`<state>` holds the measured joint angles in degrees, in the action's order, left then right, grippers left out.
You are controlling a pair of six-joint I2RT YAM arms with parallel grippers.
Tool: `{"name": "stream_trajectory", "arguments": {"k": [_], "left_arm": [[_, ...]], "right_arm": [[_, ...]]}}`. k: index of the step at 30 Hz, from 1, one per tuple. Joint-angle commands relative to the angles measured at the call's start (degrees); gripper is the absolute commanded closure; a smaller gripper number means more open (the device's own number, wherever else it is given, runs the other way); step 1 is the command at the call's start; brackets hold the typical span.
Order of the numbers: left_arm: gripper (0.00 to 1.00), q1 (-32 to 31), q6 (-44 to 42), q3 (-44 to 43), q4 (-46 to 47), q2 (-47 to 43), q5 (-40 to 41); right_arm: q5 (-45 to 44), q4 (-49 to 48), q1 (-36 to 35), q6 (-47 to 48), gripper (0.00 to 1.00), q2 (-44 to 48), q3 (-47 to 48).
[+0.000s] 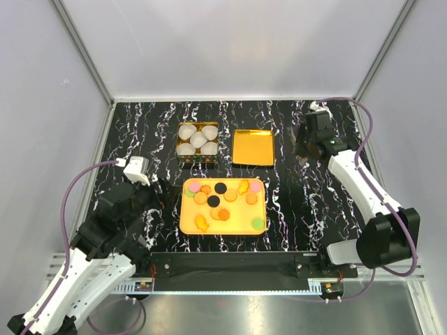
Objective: Pack the cookies
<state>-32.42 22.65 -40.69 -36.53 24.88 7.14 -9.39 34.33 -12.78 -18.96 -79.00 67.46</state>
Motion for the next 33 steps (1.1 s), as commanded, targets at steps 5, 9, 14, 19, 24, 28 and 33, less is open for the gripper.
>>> {"name": "stream_trajectory", "arguments": {"k": [5, 9, 14, 19, 24, 28, 33], "left_arm": [[0.01, -0.3, -0.4, -0.4, 1.6, 0.4, 1.0], [0.01, -0.3, -0.2, -0.4, 1.4, 0.5, 1.4], [0.01, -0.3, -0.1, -0.4, 1.3, 0.1, 1.7], [0.01, -0.3, 0.0, -0.4, 1.3, 0.0, 1.9], [0.01, -0.3, 0.0, -0.4, 1.1, 0.1, 2.2], [0.01, -0.4, 0.0, -0.3, 1.1, -0.1, 2.4], [0.01, -0.3, 0.0, -0.4, 1.2, 0.5, 2.1]], "right_arm": [[-0.4, 1.5, -11.6, -2.6, 0.60, 5.1, 2.1], [-0.2, 2.6, -16.0, -3.2, 0.60, 6.9, 2.9], [-2.5, 5.6, -22.5, -4.7, 0.60, 9.5, 2.6], [-1.5, 6.6, -29.7, -7.5, 0.61, 11.4, 0.2], [-1.8, 8.9, -38.5, -9.8, 0.61, 11.2, -0.9], [0.1, 11.6, -44.2, -10.5, 0.61, 10.7, -2.0], [5.1, 14.4, -46.3, -11.4, 0.59, 15.3, -5.2]]}}
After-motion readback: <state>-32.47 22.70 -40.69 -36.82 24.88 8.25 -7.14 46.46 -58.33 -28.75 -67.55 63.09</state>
